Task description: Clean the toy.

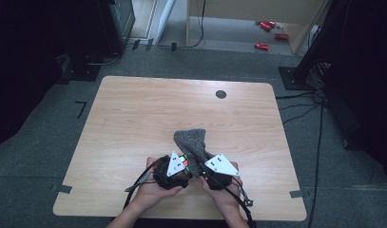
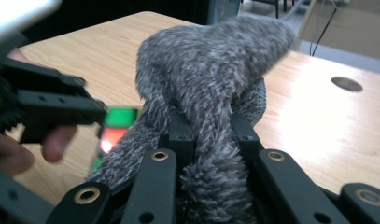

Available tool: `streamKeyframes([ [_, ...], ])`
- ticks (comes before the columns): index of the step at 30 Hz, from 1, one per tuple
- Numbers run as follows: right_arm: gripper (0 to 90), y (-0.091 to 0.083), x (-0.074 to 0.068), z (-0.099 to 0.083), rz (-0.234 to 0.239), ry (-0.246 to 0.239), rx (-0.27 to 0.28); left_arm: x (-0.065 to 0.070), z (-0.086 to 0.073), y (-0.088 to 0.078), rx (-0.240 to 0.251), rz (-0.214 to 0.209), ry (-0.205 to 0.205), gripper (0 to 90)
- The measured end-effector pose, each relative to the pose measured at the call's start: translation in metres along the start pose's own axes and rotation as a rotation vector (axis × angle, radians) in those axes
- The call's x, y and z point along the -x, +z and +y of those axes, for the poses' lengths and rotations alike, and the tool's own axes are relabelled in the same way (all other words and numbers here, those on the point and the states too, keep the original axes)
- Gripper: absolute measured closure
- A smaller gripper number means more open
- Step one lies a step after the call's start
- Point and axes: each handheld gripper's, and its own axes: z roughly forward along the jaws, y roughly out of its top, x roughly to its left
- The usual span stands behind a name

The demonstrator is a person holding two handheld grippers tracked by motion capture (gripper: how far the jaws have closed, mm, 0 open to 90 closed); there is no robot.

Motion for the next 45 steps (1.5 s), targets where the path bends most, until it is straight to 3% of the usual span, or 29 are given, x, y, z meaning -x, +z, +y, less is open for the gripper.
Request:
streamKeyframes([
  [3, 76.7, -0.003, -0.005, 0.0, 0.017, -0.017, 0.008, -0.005, -0.001, -0.002, 0.005, -0.008, -0.024, 35.4],
  [5, 76.5, -0.005, -0.014, 0.002, 0.009, -0.045, 0.011, -0.002, -0.001, -0.001, 0.003, -0.007, -0.016, 35.3],
  [9, 76.5, -0.005, -0.02, 0.005, 0.069, -0.048, 0.015, 0.004, -0.001, 0.002, 0.009, -0.018, -0.004, 35.4],
  [10, 76.5, -0.004, -0.023, 0.006, 0.056, -0.079, 0.011, 0.006, -0.001, 0.003, 0.009, -0.01, 0.005, 35.4],
  [12, 76.6, -0.004, -0.021, 0.005, 0.057, -0.075, 0.009, 0.005, -0.001, 0.002, 0.009, -0.011, 0.008, 35.4],
  [16, 76.8, -0.005, -0.002, 0.007, 0.054, -0.012, 0.016, -0.002, -0.002, -0.003, 0.062, -0.046, -0.012, 35.3],
  [18, 76.8, -0.008, 0.011, 0.008, 0.088, 0.061, 0.033, -0.006, -0.004, -0.007, 0.12, -0.088, -0.023, 35.3],
  [20, 76.8, -0.012, 0.021, 0.01, 0.122, 0.127, 0.057, -0.008, -0.006, -0.01, 0.167, -0.114, -0.002, 35.3],
  [22, 76.8, -0.012, 0.022, 0.011, 0.11, 0.126, 0.056, -0.009, -0.008, -0.012, 0.207, -0.129, 0.012, 35.3],
  [26, 76.9, -0.008, 0.025, 0.006, 0.099, 0.156, 0.026, -0.016, -0.009, -0.018, 0.29, -0.17, -0.009, 35.3],
  [27, 77.0, -0.003, 0.024, 0.001, 0.106, 0.167, -0.004, -0.019, -0.01, -0.021, 0.33, -0.183, -0.015, 35.3],
  [32, 77.0, -0.002, 0.024, 0.001, 0.115, 0.184, -0.011, -0.021, -0.015, -0.018, 0.325, -0.191, -0.002, 35.2],
  [34, 77.0, -0.007, 0.023, 0.005, 0.139, 0.196, 0.016, -0.018, -0.016, -0.014, 0.306, -0.2, 0.02, 35.3],
  [38, 77.1, -0.014, 0.018, 0.013, 0.129, 0.168, 0.053, -0.015, -0.016, -0.014, 0.33, -0.203, 0.024, 35.2],
  [41, 77.1, -0.01, 0.02, 0.009, 0.134, 0.176, 0.036, -0.015, -0.015, -0.018, 0.342, -0.194, 0.046, 35.2],
  [45, 77.2, -0.004, 0.023, 0.0, 0.129, 0.194, -0.01, -0.019, -0.015, -0.019, 0.348, -0.191, 0.022, 35.2],
])
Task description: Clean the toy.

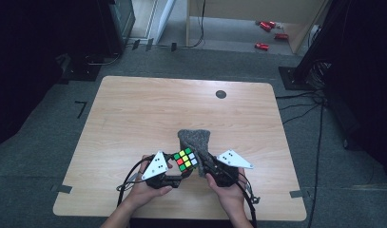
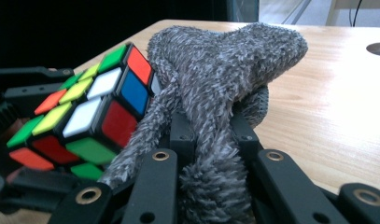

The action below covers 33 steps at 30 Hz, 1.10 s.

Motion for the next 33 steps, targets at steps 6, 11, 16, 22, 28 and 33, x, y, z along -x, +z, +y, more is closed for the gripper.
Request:
streamKeyframes([
  [6, 77.2, -0.008, -0.008, 0.009, 0.01, -0.023, 0.042, 0.005, -0.004, 0.006, -0.042, 0.008, 0.023, 35.3],
  [11, 77.1, -0.008, -0.006, 0.008, 0.017, -0.017, 0.051, 0.003, 0.001, 0.001, -0.014, -0.008, 0.004, 35.2],
  [16, 77.1, -0.004, -0.003, 0.004, 0.012, -0.003, 0.019, -0.001, 0.001, -0.001, -0.02, -0.006, -0.022, 35.2],
  [22, 77.1, -0.011, -0.01, 0.011, 0.016, -0.023, 0.058, 0.004, -0.002, 0.005, -0.043, -0.005, -0.013, 35.3],
  [28, 77.1, -0.004, -0.004, 0.002, 0.007, -0.004, 0.029, 0.002, 0.001, 0.0, -0.015, -0.019, -0.028, 35.2],
  [33, 77.1, -0.006, -0.005, 0.005, 0.004, -0.006, 0.029, 0.003, -0.001, 0.003, -0.025, -0.025, -0.024, 35.3],
])
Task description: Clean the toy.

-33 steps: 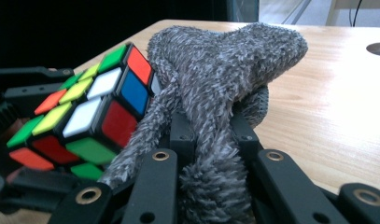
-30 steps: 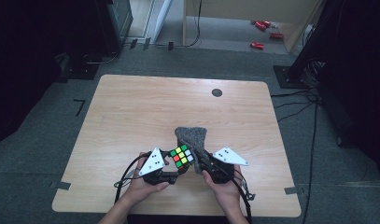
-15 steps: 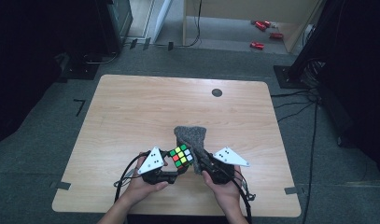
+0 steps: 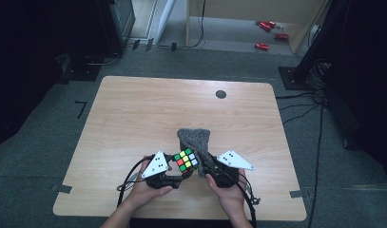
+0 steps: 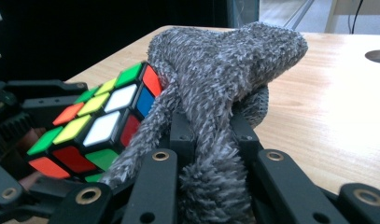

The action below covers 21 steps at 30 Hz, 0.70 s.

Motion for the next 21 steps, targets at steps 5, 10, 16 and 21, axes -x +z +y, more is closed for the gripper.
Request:
streamKeyframes([
  [5, 77.1, -0.003, -0.003, 0.004, 0.007, -0.012, 0.027, 0.004, -0.002, 0.003, -0.034, 0.002, 0.021, 35.3],
  [10, 77.0, 0.002, 0.001, -0.003, -0.001, -0.007, 0.001, 0.001, 0.0, -0.001, -0.005, -0.012, -0.003, 35.2],
  [16, 77.0, 0.001, -0.001, -0.002, -0.002, -0.013, -0.003, -0.003, -0.001, -0.002, -0.003, -0.011, -0.024, 35.3],
  [21, 77.0, -0.004, -0.005, 0.004, 0.022, -0.012, 0.028, -0.001, -0.003, -0.001, -0.015, -0.008, -0.018, 35.3],
])
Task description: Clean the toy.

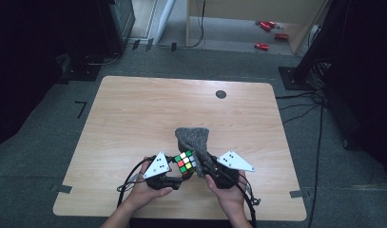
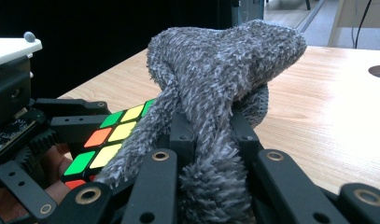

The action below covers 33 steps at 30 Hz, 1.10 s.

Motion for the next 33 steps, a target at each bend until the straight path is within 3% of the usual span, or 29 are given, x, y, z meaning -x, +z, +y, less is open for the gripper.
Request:
streamKeyframes([
  [5, 77.0, 0.003, 0.007, -0.006, 0.01, 0.024, -0.02, -0.006, 0.004, -0.006, 0.035, 0.01, -0.026, 35.2],
  [7, 76.9, 0.004, 0.011, -0.009, 0.031, 0.04, -0.012, -0.012, 0.006, -0.012, 0.062, 0.023, -0.058, 35.3],
  [8, 76.8, 0.005, 0.011, -0.01, 0.035, 0.029, -0.008, -0.02, 0.008, -0.018, 0.096, 0.037, -0.113, 35.3],
  [9, 76.8, 0.005, 0.011, -0.01, 0.035, 0.029, -0.008, -0.02, 0.008, -0.018, 0.096, 0.037, -0.113, 35.2],
  [10, 76.7, 0.005, 0.011, -0.011, 0.038, 0.02, -0.007, -0.024, 0.008, -0.021, 0.111, 0.04, -0.142, 35.2],
  [11, 76.7, 0.006, 0.01, -0.012, 0.045, 0.009, -0.008, -0.029, 0.008, -0.025, 0.13, 0.042, -0.176, 35.2],
  [13, 76.5, 0.008, 0.006, -0.016, 0.078, -0.031, -0.01, -0.034, 0.008, -0.029, 0.143, 0.041, -0.207, 35.3],
  [17, 76.3, 0.012, -0.003, -0.02, 0.118, -0.081, -0.006, -0.036, 0.008, -0.031, 0.159, 0.028, -0.238, 35.3],
  [18, 76.3, 0.012, -0.003, -0.02, 0.118, -0.081, -0.006, -0.036, 0.009, -0.031, 0.164, 0.018, -0.248, 35.3],
  [20, 76.2, 0.015, -0.008, -0.022, 0.134, -0.138, 0.002, -0.037, 0.01, -0.032, 0.183, -0.009, -0.283, 35.3],
  [22, 76.2, 0.015, -0.009, -0.023, 0.135, -0.149, 0.002, -0.038, 0.01, -0.032, 0.19, -0.024, -0.3, 35.3],
  [23, 76.1, 0.017, -0.012, -0.025, 0.148, -0.182, -0.002, -0.038, 0.01, -0.032, 0.197, -0.035, -0.312, 35.3],
  [27, 75.9, 0.02, -0.017, -0.029, 0.166, -0.235, 0.004, -0.035, 0.012, -0.029, 0.186, -0.066, -0.318, 35.3],
  [28, 75.8, 0.022, -0.024, -0.032, 0.178, -0.284, 0.006, -0.034, 0.012, -0.028, 0.183, -0.077, -0.322, 35.3],
  [30, 75.7, 0.024, -0.029, -0.035, 0.175, -0.321, -0.002, -0.034, 0.012, -0.027, 0.181, -0.08, -0.325, 35.3],
  [33, 75.5, 0.025, -0.031, -0.037, 0.163, -0.336, -0.004, -0.035, 0.011, -0.026, 0.17, -0.078, -0.324, 35.3],
])
